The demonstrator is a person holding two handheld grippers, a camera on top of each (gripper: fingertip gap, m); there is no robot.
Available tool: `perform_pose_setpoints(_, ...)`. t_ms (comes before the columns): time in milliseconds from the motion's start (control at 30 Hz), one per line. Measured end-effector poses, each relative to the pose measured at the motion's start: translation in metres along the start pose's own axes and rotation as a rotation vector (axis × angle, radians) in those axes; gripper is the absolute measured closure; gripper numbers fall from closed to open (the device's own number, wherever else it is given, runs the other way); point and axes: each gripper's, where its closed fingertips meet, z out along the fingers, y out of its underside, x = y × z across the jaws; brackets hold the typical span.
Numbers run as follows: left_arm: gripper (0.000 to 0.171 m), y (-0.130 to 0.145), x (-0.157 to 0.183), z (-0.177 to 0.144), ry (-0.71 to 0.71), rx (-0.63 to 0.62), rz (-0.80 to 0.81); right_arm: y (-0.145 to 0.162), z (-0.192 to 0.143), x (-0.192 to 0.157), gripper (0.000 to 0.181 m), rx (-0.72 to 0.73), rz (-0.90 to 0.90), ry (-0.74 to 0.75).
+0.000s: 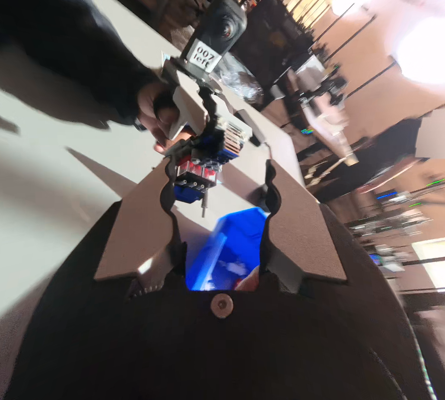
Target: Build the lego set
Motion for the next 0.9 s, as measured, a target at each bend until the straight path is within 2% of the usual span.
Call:
perform_pose_setpoints(133, 0.155, 0.001, -0.002, 0.001, -0.007, -0.001, -0.022, -0.002, 0.003, -0.001, 0.088, 0.019, -0.177, 0.071)
perform_pose_setpoints(367, 0.155, -0.004, -0.01, -0.004, -0.037, 0.03, -0.056, -0.005, 0.013, -0.007, 0.069, 0.001, -0.314, 0.117)
perform_pose_setpoints(600, 0.155, -0.015, -0.018, -0.011, -0.051, 0.099, -0.11, -0.005, 0.026, -0.011, 0.064, 0.006, -0.429, 0.184)
perform_pose_setpoints(900, 0.155, -0.016, -0.013, -0.011, -0.01, 0.121, -0.144, 0.001, 0.03, -0.002, 0.07, -0.006, -0.521, 0.289)
